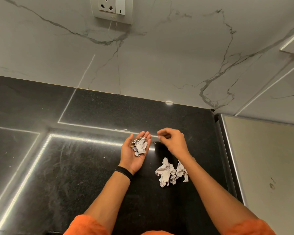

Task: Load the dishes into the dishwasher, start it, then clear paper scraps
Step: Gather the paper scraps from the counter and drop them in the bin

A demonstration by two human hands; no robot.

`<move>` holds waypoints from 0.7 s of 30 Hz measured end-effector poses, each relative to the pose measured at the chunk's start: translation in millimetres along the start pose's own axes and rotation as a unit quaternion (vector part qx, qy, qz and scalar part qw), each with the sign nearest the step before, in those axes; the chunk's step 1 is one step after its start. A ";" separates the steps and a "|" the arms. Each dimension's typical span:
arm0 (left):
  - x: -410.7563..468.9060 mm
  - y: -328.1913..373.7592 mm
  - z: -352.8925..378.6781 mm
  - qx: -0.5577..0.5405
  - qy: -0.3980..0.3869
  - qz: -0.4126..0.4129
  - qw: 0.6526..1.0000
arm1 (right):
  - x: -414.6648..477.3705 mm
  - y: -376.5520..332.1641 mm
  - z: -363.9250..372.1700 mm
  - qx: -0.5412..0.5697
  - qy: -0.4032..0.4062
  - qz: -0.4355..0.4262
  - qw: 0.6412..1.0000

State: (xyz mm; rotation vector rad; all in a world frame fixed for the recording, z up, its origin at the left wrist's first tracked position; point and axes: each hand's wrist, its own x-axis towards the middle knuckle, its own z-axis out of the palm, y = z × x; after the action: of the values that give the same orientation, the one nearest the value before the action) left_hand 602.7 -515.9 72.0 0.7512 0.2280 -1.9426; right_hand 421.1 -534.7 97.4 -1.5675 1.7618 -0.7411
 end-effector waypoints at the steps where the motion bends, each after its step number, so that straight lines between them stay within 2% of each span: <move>1: 0.2 3.1 -1.7 -0.007 0.002 0.007 1.000 | 0.2 3.3 1.2 -0.048 -0.026 0.002 0.999; 4: 0.2 10.9 -8.3 -0.024 0.009 0.023 0.999 | -2.2 7.8 6.9 -0.137 -0.078 -0.011 0.987; 13: 0.5 12.0 -14.2 -0.025 0.031 0.035 0.999 | -3.2 -1.1 23.1 -0.272 -0.046 -0.108 0.955; 16: 2.3 9.3 -11.3 -0.021 0.036 0.042 0.998 | -1.0 2.1 26.2 -0.278 -0.056 -0.096 0.954; 17: 3.4 8.7 -10.2 -0.020 0.037 0.043 0.998 | -0.4 3.9 26.4 -0.233 -0.048 -0.072 0.969; 19: 5.3 8.1 -8.5 -0.014 0.041 0.045 0.998 | -0.1 -0.6 22.5 -0.029 -0.026 0.024 0.999; 21: 8.0 5.9 -7.0 -0.003 0.041 0.042 0.998 | -2.3 -10.0 13.3 0.179 -0.017 0.090 0.980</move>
State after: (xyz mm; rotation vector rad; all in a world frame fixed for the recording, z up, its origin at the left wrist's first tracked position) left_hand 608.2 -521.5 62.7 0.8254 0.2488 -1.8324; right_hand 437.9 -533.4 97.1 -1.1590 1.6133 -0.8787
